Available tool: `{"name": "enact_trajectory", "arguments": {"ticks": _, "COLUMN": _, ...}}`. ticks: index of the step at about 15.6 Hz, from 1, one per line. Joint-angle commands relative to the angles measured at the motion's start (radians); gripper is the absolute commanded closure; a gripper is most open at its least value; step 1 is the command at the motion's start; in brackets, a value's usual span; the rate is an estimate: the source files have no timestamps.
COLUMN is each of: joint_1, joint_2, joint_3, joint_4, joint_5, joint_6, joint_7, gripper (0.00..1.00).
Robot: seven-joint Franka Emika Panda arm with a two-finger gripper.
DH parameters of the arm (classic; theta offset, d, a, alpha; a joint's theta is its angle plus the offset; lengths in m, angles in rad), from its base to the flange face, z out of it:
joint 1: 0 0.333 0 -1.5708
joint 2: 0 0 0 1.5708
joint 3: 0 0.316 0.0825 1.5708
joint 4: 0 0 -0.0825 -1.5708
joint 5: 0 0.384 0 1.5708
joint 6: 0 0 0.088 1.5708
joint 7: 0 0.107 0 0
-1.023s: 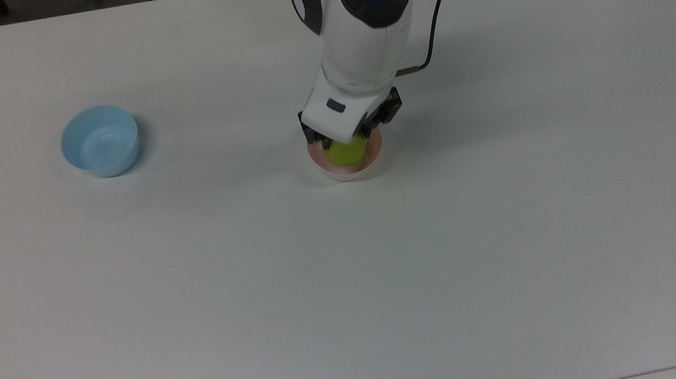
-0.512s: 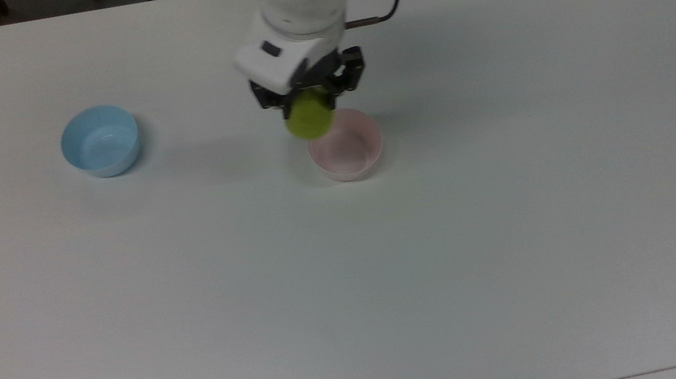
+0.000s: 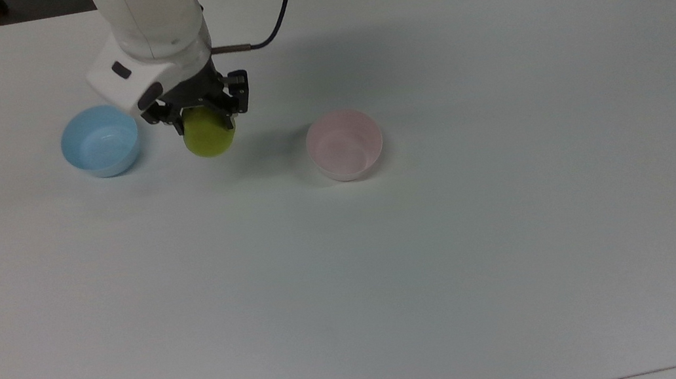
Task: Pick up a pear from the bowl
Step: 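Hold the pear above the table between the two bowls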
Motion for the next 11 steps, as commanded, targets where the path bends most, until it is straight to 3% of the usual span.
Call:
{"name": "enact_trajectory", "arguments": {"ticks": 1, "joint_1": 0.017, "joint_2": 0.079, "joint_3": -0.001, "joint_4": -0.003, "joint_5": 0.007, "joint_6": 0.07, "joint_7": 0.002, "gripper": 0.61}}
{"name": "enact_trajectory", "arguments": {"ticks": 4, "joint_1": 0.025, "joint_2": 0.125, "joint_3": -0.001, "joint_4": -0.006, "joint_5": 0.004, "joint_6": 0.098, "joint_7": 0.005, "gripper": 0.46}}
{"name": "enact_trajectory", "arguments": {"ticks": 8, "joint_1": 0.028, "joint_2": 0.147, "joint_3": 0.001, "joint_4": -0.021, "joint_5": -0.001, "joint_6": 0.135, "joint_7": 0.006, "gripper": 0.34}}
{"name": "enact_trajectory", "arguments": {"ticks": 9, "joint_1": 0.028, "joint_2": 0.147, "joint_3": 0.001, "joint_4": -0.021, "joint_5": -0.001, "joint_6": 0.135, "joint_7": 0.005, "gripper": 0.25}}
{"name": "enact_trajectory", "arguments": {"ticks": 10, "joint_1": 0.028, "joint_2": 0.145, "joint_3": -0.001, "joint_4": -0.021, "joint_5": -0.001, "joint_6": 0.133, "joint_7": 0.005, "gripper": 0.08}}
{"name": "enact_trajectory", "arguments": {"ticks": 11, "joint_1": 0.028, "joint_2": 0.141, "joint_3": -0.001, "joint_4": -0.021, "joint_5": -0.001, "joint_6": 0.132, "joint_7": 0.005, "gripper": 0.0}}
